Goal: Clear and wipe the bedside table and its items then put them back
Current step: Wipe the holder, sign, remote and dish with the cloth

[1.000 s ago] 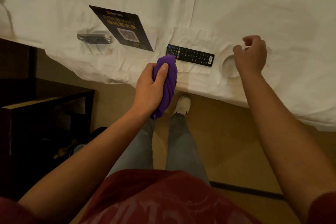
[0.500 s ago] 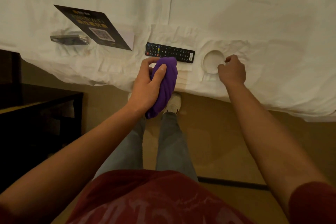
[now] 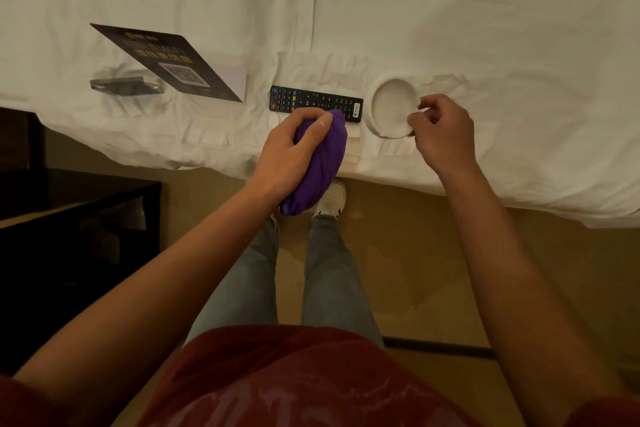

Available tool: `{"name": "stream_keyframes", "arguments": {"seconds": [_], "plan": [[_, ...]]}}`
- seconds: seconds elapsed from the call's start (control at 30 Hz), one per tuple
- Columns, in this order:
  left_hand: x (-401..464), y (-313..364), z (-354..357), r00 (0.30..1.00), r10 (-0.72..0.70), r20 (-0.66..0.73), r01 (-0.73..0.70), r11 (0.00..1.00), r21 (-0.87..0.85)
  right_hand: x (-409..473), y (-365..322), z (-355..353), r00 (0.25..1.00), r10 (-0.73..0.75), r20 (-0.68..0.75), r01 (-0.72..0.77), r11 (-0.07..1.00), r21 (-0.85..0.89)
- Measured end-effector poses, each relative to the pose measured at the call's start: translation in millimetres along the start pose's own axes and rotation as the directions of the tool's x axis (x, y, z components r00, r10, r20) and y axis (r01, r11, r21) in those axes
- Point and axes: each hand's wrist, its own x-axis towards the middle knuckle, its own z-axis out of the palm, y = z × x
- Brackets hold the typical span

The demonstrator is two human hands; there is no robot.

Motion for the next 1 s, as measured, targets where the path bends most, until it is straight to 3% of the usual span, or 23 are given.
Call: {"name": "stream_keyframes", "arguments": {"seconds": [0.23, 0.5, 0.6, 0.7, 0.87, 1.0], "plan": [[0, 25, 11, 0.997, 0.059, -0.055, -0.062, 0.996, -0.061, -32, -27, -4, 0.998, -0.012, 0.069, 0.0, 0.986, 0.164], [-13, 59, 25, 0.973, 0.173, -0.151, -0.194, 0.971, -0.139, -63, -53, 33, 0.986, -0.105, -0.13, 0.126, 0.977, 0.169], [-12, 68, 25, 0.968, 0.196, -0.158, -0.217, 0.967, -0.132, -72, -64, 38, 0.984, -0.057, -0.171, 0.127, 0.893, 0.432], [-15, 71, 26, 0.974, 0.17, -0.15, -0.191, 0.972, -0.134, -79, -81, 40, 0.994, 0.019, -0.109, 0.059, 0.74, 0.67], [-22, 73, 26, 0.969, 0.182, -0.167, -0.202, 0.973, -0.109, -91, -95, 41, 0.988, -0.096, -0.117, 0.145, 0.824, 0.548], [-15, 81, 24, 0.962, 0.197, -0.189, -0.22, 0.969, -0.11, -114, -102, 43, 0.978, -0.057, -0.198, 0.164, 0.801, 0.576]]}}
